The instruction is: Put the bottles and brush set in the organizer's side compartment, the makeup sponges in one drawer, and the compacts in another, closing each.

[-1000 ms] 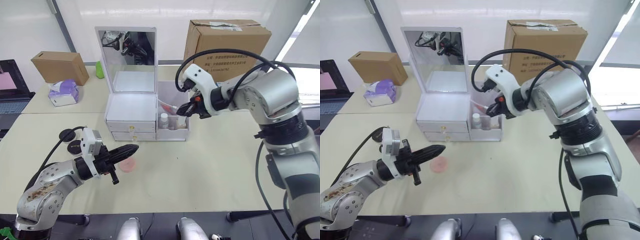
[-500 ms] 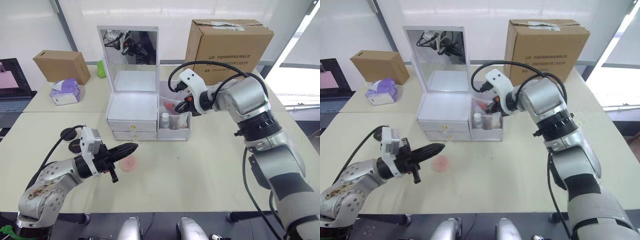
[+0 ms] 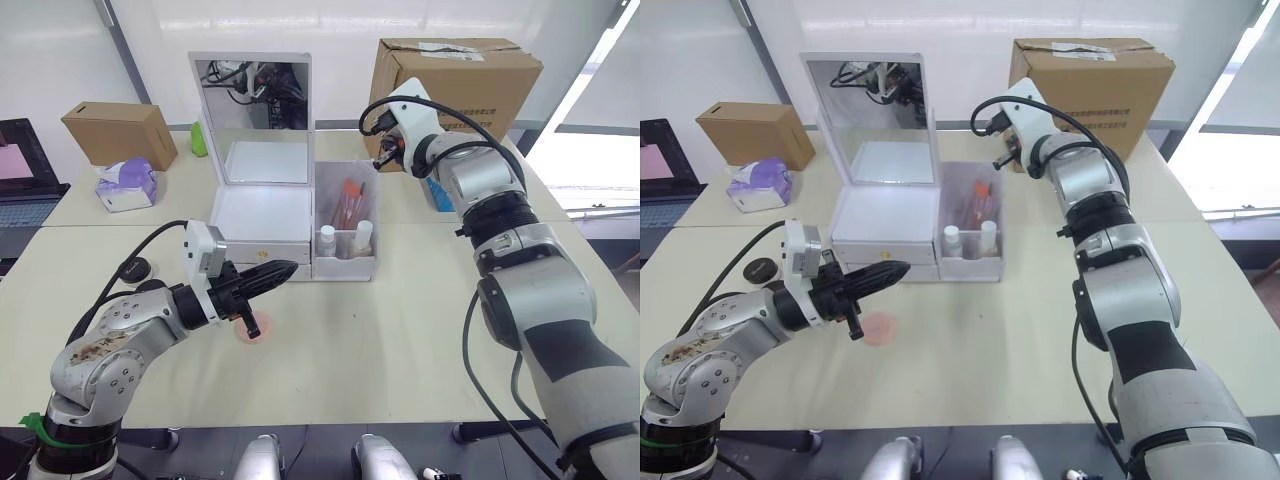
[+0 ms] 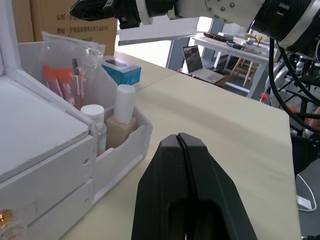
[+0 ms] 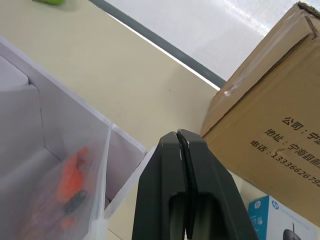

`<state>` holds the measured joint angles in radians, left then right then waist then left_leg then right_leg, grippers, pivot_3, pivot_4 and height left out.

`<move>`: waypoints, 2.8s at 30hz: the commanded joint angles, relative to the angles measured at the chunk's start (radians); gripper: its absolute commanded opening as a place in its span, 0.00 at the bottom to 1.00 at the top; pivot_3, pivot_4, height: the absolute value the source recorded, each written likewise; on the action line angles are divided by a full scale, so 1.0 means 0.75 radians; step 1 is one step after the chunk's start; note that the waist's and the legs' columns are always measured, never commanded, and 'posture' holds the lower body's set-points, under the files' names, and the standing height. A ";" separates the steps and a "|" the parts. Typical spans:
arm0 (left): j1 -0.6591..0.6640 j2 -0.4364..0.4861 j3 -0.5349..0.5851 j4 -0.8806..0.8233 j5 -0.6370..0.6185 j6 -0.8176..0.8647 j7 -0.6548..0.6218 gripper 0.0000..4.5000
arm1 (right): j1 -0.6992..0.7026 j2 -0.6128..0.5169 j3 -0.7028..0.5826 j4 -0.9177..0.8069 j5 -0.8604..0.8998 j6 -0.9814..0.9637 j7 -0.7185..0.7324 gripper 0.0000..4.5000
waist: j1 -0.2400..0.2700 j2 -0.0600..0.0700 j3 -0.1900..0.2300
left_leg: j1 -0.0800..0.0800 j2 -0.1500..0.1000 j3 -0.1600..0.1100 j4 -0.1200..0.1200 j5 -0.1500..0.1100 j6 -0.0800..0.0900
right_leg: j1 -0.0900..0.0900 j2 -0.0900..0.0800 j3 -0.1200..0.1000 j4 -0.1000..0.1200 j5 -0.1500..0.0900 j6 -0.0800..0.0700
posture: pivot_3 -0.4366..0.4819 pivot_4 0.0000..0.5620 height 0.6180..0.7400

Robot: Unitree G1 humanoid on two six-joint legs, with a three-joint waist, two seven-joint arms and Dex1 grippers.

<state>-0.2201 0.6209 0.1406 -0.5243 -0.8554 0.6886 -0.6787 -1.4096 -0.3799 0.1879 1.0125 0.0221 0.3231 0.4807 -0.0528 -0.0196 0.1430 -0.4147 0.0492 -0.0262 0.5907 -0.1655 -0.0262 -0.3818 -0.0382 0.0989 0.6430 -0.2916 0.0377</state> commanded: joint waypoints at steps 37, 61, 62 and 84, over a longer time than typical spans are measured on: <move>-0.068 0.346 0.558 1.501 0.467 -0.955 -0.418 1.00 | 2.089 -0.431 -1.072 -1.776 0.309 0.192 0.181 0.99 | 0.026 -0.011 0.000 | 0.013 0.001 0.009 -0.002 -0.001 -0.002 | 0.012 -0.010 -0.004 -0.006 -0.020 0.000 | 0.48 0.27 1.00; 0.549 -0.107 0.648 0.488 0.326 -0.665 0.000 1.00 | 1.230 -0.870 -0.795 -1.967 1.303 0.827 0.626 0.99 | 0.030 -0.013 0.000 | 0.011 0.026 0.043 -0.004 -0.001 -0.002 | 0.014 -0.012 -0.006 -0.015 -0.016 -0.003 | 0.48 0.27 1.00; 0.585 -0.136 0.642 0.439 0.323 -0.653 0.019 1.00 | 1.212 -0.881 -0.769 -1.984 1.285 0.788 0.651 0.99 | 0.033 -0.014 0.000 | 0.011 0.027 0.045 -0.005 -0.002 -0.003 | 0.014 -0.012 -0.007 -0.016 -0.014 -0.005 | 0.48 0.27 1.00; 0.757 -0.536 0.013 -0.089 0.725 -0.707 0.411 1.00 | 1.029 -0.894 -0.667 -1.936 1.588 1.016 0.506 0.99 | 0.054 -0.016 -0.002 | 0.006 0.024 0.071 0.000 -0.009 -0.014 | 0.007 -0.024 -0.004 -0.020 -0.013 0.004 | 0.48 0.27 1.00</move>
<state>0.3825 0.2292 0.1682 -0.5720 -0.3302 0.1939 -0.4022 -0.6159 -1.0460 -0.2889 -0.4236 1.1853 1.0817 0.8840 -0.0125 -0.0313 0.1417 -0.4104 0.0669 0.0267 0.5907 -0.1714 -0.0354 -0.3767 -0.0563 0.0960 0.6279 -0.3009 0.0411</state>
